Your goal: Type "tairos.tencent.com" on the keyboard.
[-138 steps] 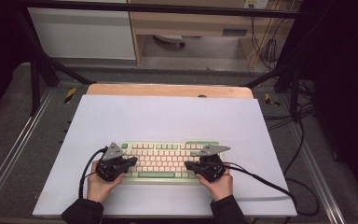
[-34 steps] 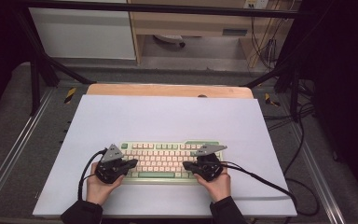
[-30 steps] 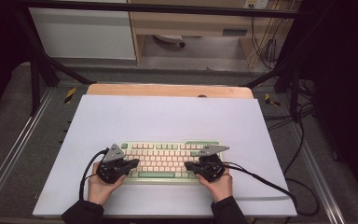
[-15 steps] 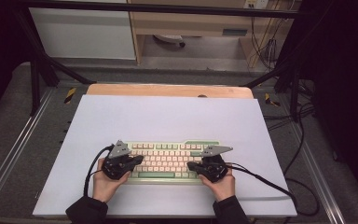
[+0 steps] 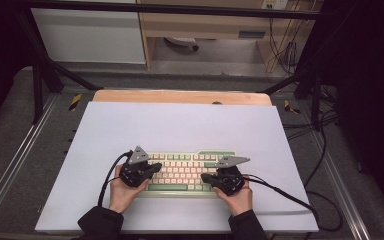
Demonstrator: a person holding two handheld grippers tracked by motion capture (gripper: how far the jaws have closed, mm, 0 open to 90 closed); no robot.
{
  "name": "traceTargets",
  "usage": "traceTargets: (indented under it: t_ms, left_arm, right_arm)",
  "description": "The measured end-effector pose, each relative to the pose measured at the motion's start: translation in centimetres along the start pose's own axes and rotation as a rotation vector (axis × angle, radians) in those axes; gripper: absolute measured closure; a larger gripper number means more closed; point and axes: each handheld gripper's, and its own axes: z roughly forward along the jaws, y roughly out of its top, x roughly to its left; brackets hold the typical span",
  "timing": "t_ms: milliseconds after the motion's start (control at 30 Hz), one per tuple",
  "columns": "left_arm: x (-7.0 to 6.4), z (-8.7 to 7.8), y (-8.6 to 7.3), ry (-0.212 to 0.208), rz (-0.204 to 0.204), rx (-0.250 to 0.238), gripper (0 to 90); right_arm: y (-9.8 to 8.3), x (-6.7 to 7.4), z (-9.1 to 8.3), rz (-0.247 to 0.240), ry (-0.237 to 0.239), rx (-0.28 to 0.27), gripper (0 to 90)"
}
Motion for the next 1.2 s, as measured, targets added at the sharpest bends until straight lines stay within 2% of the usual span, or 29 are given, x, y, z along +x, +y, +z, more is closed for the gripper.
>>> traceTargets:
  t_ms: [267, 667, 800, 1200]
  left_arm:
    - [-0.1, 1.3, -0.2, 0.005, 0.003, 0.023, 90.0]
    - [-0.4, 2.1, -0.5, 0.000, 0.016, 0.032, 90.0]
    - [-0.4, 1.7, -0.4, -0.004, 0.012, 0.021, 90.0]
    - [-0.3, -0.5, -0.9, -0.014, 0.019, -0.001, 90.0]
  right_arm:
    - [-0.1, 0.0, 0.1, -0.001, -0.001, 0.001, 90.0]
    - [-0.1, -0.1, 0.2, -0.002, 0.000, 0.006, 90.0]
    - [-0.1, -0.1, 0.2, -0.001, 0.001, -0.001, 90.0]
    - [0.0, 0.1, 0.0, 0.003, 0.002, -0.008, 90.0]
